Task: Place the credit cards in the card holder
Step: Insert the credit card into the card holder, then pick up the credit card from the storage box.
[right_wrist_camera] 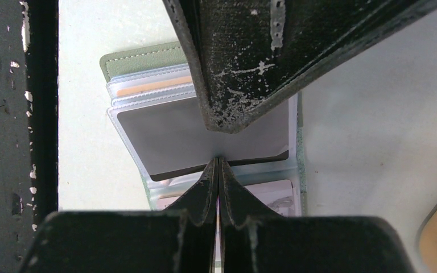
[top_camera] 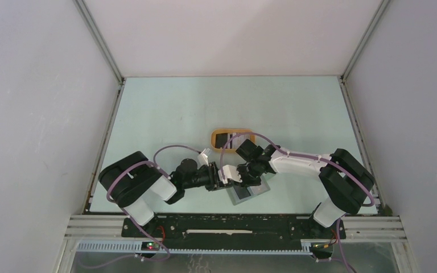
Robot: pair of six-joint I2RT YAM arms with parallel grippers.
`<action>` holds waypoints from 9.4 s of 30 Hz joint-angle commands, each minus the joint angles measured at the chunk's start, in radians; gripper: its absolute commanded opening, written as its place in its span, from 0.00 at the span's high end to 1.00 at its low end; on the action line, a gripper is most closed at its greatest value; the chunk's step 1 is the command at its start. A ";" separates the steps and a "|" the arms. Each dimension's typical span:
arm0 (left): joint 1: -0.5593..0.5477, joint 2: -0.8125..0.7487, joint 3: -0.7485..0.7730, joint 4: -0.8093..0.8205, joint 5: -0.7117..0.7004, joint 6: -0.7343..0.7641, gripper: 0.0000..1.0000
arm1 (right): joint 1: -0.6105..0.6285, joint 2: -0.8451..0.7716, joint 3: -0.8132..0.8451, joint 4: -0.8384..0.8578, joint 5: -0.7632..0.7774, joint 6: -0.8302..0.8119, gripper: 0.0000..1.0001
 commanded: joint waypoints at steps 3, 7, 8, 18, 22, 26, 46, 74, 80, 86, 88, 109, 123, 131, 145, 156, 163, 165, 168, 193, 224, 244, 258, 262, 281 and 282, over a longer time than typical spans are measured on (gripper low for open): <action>0.007 0.011 0.026 0.041 0.004 -0.014 0.62 | 0.004 0.022 0.003 0.011 0.027 0.006 0.95; 0.010 0.011 0.020 0.040 -0.001 -0.016 0.63 | 0.003 0.022 0.003 0.013 0.028 0.007 0.95; 0.011 0.012 0.020 0.039 -0.001 -0.018 0.63 | 0.004 0.023 0.003 0.013 0.028 0.007 0.95; 0.013 0.016 0.029 0.006 -0.003 -0.015 0.63 | 0.004 0.024 0.003 0.016 0.031 0.010 0.94; 0.013 0.020 0.034 -0.002 -0.004 -0.016 0.63 | 0.004 0.024 0.003 0.016 0.031 0.010 0.94; 0.012 0.024 0.036 -0.006 -0.001 -0.016 0.63 | 0.005 0.026 0.003 0.016 0.033 0.011 0.94; 0.016 0.056 0.063 0.010 0.018 -0.021 0.63 | 0.005 0.028 0.003 0.020 0.036 0.013 0.93; 0.019 0.042 0.141 -0.051 0.060 -0.004 0.63 | -0.291 -0.165 0.022 -0.095 -0.249 -0.003 0.76; 0.013 0.068 0.228 -0.122 0.095 0.010 0.63 | -0.435 -0.189 0.071 -0.135 -0.384 0.065 0.77; -0.005 0.112 0.337 -0.240 0.119 0.049 0.62 | -0.561 -0.230 0.094 -0.137 -0.537 0.145 0.78; -0.010 0.135 0.370 -0.271 0.128 0.058 0.61 | -0.593 -0.241 0.102 -0.131 -0.569 0.184 0.78; 0.088 -0.333 0.500 -0.974 -0.231 0.585 0.55 | -0.606 -0.068 0.501 -0.417 -0.640 0.349 0.73; 0.260 -0.261 0.635 -0.986 -0.223 0.562 0.35 | -0.507 0.208 0.594 -0.096 -0.318 0.904 0.68; 0.260 -0.098 0.697 -0.863 -0.134 0.490 0.38 | -0.466 0.343 0.673 -0.051 -0.108 1.079 0.64; 0.260 -0.028 0.735 -0.905 -0.214 0.525 0.41 | -0.439 0.482 0.693 0.064 -0.264 1.285 0.66; 0.275 -0.168 0.635 -0.962 -0.380 0.576 0.35 | -0.414 0.535 0.675 0.178 -0.243 1.365 0.62; 0.281 -0.113 0.652 -0.986 -0.379 0.569 0.36 | -0.392 0.563 0.669 0.197 -0.184 1.368 0.57; 0.282 -0.097 0.658 -0.994 -0.384 0.571 0.36 | -0.381 0.559 0.664 0.193 -0.148 1.360 0.56; 0.285 -0.071 0.663 -1.000 -0.380 0.571 0.38 | -0.368 0.550 0.655 0.186 -0.085 1.351 0.55; 0.292 0.062 0.703 -1.012 -0.289 0.558 0.67 | -0.406 0.529 0.541 0.389 -0.340 1.553 0.56; 0.294 0.070 0.722 -1.016 -0.264 0.553 0.68 | -0.381 0.586 0.623 0.308 -0.367 1.509 0.56; 0.297 0.067 0.718 -1.017 -0.264 0.548 0.68 | -0.412 0.505 0.593 0.287 -0.375 1.479 0.58; 0.297 0.069 0.721 -1.013 -0.259 0.543 0.68 | -0.448 0.487 0.563 0.305 -0.409 1.487 0.59; 0.297 0.065 0.717 -1.013 -0.261 0.543 0.68 | -0.457 0.481 0.563 0.297 -0.402 1.479 0.60; 0.297 0.058 0.717 -1.013 -0.262 0.542 0.69 | -0.478 0.460 0.536 0.291 -0.377 1.456 0.82; 0.297 0.054 0.716 -1.012 -0.263 0.543 0.69 | -0.478 0.456 0.534 0.289 -0.372 1.453 0.84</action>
